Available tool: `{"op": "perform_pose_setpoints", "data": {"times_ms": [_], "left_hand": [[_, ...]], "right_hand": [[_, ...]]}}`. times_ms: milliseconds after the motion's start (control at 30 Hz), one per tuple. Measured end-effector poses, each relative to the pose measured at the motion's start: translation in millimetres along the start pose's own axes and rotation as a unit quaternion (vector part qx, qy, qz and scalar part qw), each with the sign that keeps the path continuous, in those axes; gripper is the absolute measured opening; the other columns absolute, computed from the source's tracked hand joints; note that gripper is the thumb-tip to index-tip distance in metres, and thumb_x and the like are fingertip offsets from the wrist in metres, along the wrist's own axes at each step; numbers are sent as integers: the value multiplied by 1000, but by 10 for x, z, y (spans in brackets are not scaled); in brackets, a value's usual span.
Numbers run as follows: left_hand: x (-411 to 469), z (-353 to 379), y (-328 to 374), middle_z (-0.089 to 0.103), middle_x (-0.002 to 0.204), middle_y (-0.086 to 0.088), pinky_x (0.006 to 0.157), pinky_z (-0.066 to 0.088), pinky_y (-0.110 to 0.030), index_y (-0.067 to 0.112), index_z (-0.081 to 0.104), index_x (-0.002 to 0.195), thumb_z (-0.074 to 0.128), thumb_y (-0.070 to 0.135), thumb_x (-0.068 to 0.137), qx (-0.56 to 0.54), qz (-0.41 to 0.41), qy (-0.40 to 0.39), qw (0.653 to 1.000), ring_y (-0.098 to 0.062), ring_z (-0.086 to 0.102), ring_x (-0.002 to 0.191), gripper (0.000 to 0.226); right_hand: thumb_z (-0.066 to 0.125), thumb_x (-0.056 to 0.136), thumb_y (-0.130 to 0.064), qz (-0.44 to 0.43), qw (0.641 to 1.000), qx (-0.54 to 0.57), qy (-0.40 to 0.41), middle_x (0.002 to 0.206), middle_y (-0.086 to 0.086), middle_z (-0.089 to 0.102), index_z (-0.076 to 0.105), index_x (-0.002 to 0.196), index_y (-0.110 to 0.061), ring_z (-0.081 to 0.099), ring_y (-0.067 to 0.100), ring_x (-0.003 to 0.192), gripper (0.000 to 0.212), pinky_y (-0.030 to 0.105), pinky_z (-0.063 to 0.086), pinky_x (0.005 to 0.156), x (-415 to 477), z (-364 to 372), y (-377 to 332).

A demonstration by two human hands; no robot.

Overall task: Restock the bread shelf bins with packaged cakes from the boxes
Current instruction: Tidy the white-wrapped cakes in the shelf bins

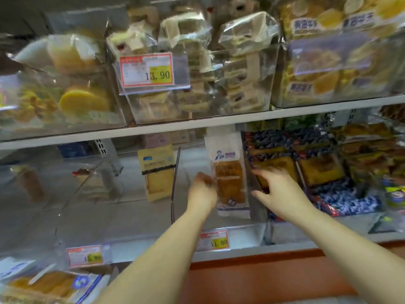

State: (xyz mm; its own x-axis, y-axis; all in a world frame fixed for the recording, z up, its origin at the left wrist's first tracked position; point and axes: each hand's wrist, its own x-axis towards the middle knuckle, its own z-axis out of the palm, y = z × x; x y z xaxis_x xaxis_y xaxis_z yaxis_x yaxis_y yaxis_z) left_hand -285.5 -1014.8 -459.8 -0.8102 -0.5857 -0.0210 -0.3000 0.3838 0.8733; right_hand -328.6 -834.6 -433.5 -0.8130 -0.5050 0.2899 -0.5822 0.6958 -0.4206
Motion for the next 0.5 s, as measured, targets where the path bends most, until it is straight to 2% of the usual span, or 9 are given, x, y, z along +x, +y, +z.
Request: {"op": "perform_pose_setpoints", "data": {"times_ms": [67,133,167,233,333,367,433,500], "left_hand": [[225,127,-52,65,95,-9,81,56,-47,13,53,96,48,25,95,1,-16,13,1000,-28,66,86,13],[355,211,-27,65,97,-11,81,57,-46,11,53,95,50,26,94,-8,-31,32,999,-30,66,88,15],[402,240,-2,65,99,-12,81,57,-46,12,53,94,51,25,94,-17,-35,42,998,-31,66,89,13],[475,303,34,66,99,-13,81,57,-44,10,57,94,51,23,92,-25,-33,53,998,-32,66,91,15],[529,407,2,67,101,-11,82,56,-44,8,60,103,50,31,89,-29,-29,22,999,-30,65,92,29],[520,432,-19,66,104,-10,83,55,-43,8,59,108,54,30,90,-30,-25,7,999,-29,65,93,29],[491,451,-53,66,108,-11,84,55,-39,6,58,113,59,22,89,-33,-20,-22,999,-27,65,95,29],[464,442,-63,65,107,-10,85,54,-39,5,60,110,58,16,90,-43,-17,-45,998,-26,64,96,23]], "right_hand": [[64,89,-29,6,999,30,-33,136,1,54,45,140,-25,55,13,115,55,24,47,92,9,29,80],[62,90,-29,0,998,51,-43,131,0,58,44,141,-26,59,1,87,55,12,44,72,21,42,130],[62,90,-29,-3,998,57,-41,130,-1,58,44,141,-27,60,1,85,55,11,42,70,29,50,146],[62,89,-31,-7,997,71,-37,133,-3,57,44,141,-28,61,4,95,56,12,41,75,49,66,172],[63,89,-32,-8,996,80,-40,131,-6,58,43,142,-30,52,-9,58,56,7,38,53,53,103,211],[63,88,-32,-8,996,83,-42,131,-6,58,44,141,-30,49,-11,54,56,7,38,51,49,104,217],[63,88,-33,-11,995,90,-42,133,-7,56,44,141,-30,56,-10,68,57,9,43,61,43,98,223],[63,88,-33,-6,995,95,-42,136,-6,54,43,141,-30,62,3,93,57,20,49,80,41,83,212]]}}
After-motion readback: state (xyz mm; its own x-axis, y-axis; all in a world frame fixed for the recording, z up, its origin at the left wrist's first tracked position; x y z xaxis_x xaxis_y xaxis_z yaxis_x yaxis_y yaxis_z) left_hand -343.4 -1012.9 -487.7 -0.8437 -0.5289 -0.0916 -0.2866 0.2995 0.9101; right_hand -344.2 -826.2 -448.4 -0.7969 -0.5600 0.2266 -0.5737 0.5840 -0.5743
